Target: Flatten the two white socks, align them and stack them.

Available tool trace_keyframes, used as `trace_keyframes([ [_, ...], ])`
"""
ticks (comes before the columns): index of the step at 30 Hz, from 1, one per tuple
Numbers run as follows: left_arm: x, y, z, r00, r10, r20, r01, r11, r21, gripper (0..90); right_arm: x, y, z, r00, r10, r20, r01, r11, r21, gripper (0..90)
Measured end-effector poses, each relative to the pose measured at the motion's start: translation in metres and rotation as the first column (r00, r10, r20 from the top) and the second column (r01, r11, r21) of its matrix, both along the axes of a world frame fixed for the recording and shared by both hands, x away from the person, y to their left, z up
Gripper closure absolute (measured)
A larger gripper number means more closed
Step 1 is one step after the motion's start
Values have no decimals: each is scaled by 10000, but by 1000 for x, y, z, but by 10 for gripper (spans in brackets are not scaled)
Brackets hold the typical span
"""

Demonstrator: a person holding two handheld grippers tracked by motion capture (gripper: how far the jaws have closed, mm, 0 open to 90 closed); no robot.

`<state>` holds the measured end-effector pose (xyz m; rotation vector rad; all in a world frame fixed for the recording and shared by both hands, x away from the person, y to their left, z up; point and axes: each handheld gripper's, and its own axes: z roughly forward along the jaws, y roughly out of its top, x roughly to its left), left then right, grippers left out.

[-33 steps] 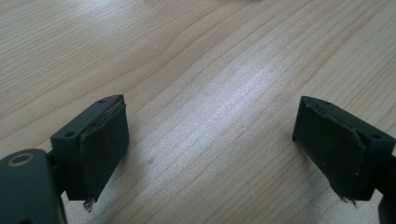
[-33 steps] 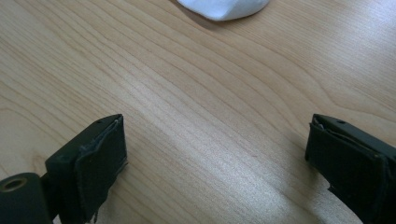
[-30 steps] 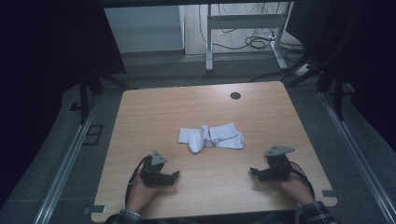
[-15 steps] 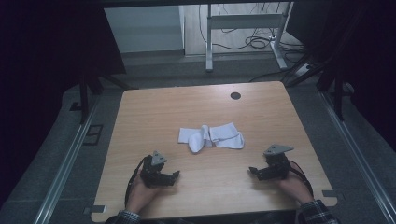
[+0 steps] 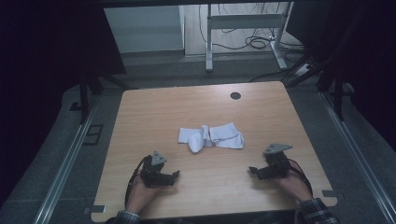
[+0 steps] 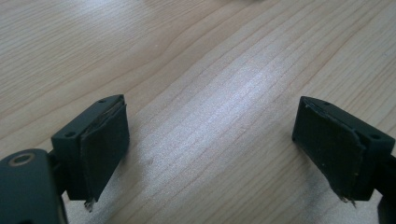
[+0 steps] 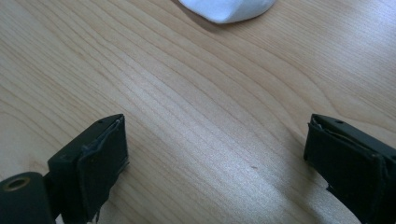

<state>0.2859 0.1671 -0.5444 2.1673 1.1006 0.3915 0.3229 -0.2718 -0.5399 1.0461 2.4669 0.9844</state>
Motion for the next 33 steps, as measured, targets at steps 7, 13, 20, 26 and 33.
trace_keyframes([
  [7, 0, 0, 0, 10000, 3, 15, -3, 10000, -8, 112, 1, 0, 3, 9996, -267, -5, 267, 9996, -101, 85],
  [13, 0, 2, 0, 9997, -237, 3, 237, 9997, 27, 111, 5, 0, 8, 9973, -720, -154, 722, 9974, 90, 95],
  [20, 0, 2, 0, 9996, -265, 21, 265, 9996, 42, 111, 11, 1, 15, 9955, -894, -309, 905, 9952, 361, 86],
  [26, 0, 2, 0, 9997, -249, 15, 249, 9997, 26, 111, 17, 7, 16, 9936, -1015, -500, 1015, 9948, -31, 99],
  [33, 0, 2, 0, 9998, -219, 6, 219, 9998, 7, 111, 21, 10, 20, 9937, -927, -631, 929, 9957, 14, 217],
])
